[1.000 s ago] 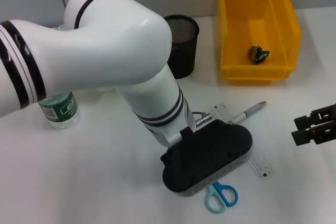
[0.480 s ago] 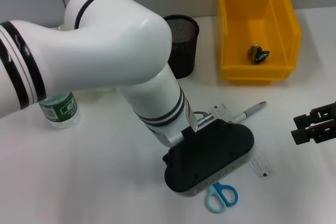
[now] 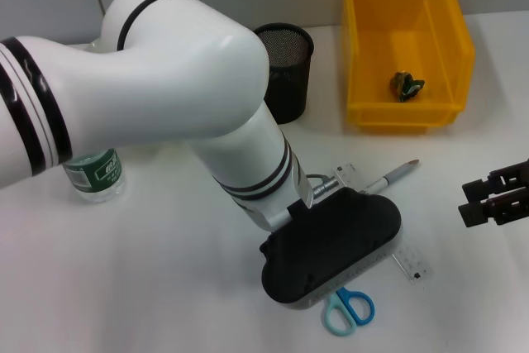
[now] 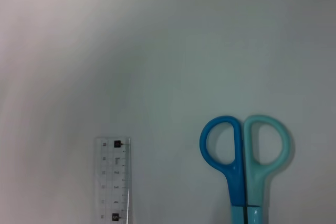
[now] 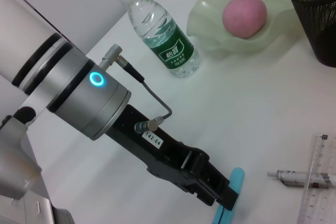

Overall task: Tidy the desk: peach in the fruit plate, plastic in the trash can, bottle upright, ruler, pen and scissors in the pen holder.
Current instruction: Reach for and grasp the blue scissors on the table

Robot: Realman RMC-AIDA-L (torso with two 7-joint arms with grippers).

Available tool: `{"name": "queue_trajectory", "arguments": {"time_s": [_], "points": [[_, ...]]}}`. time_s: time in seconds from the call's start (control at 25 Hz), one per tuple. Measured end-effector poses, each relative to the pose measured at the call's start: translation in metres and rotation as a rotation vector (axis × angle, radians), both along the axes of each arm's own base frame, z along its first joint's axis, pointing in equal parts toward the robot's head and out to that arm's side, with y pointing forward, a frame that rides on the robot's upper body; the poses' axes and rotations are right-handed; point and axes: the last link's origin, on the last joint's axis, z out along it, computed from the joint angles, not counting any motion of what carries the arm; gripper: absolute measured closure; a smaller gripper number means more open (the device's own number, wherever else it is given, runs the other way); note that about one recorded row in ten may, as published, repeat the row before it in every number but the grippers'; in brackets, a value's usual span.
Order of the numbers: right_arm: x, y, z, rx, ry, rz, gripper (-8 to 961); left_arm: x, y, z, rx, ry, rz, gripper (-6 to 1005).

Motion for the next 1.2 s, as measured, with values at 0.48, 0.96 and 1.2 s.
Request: {"name": "queue_trajectory", "arguments": {"time_s": [0.48,0.96,1.2], "points": [[-0.003,0.002,-0.001,-0.001,0.001,0.009,233,-0.005,-0.001,-0.003,0.006,0.002,0.005,612],[-0.004,0.003,-0.001,-0.002,0.003,0.013,233,-0.010,-0.003,-0.005,0.015,-0.001,0.013,626],[-0.006,0.005,-0.002,-0.003,0.004,0.019,232,-0.011,-0.003,-0.006,0.018,-0.005,0.015,637]]}}
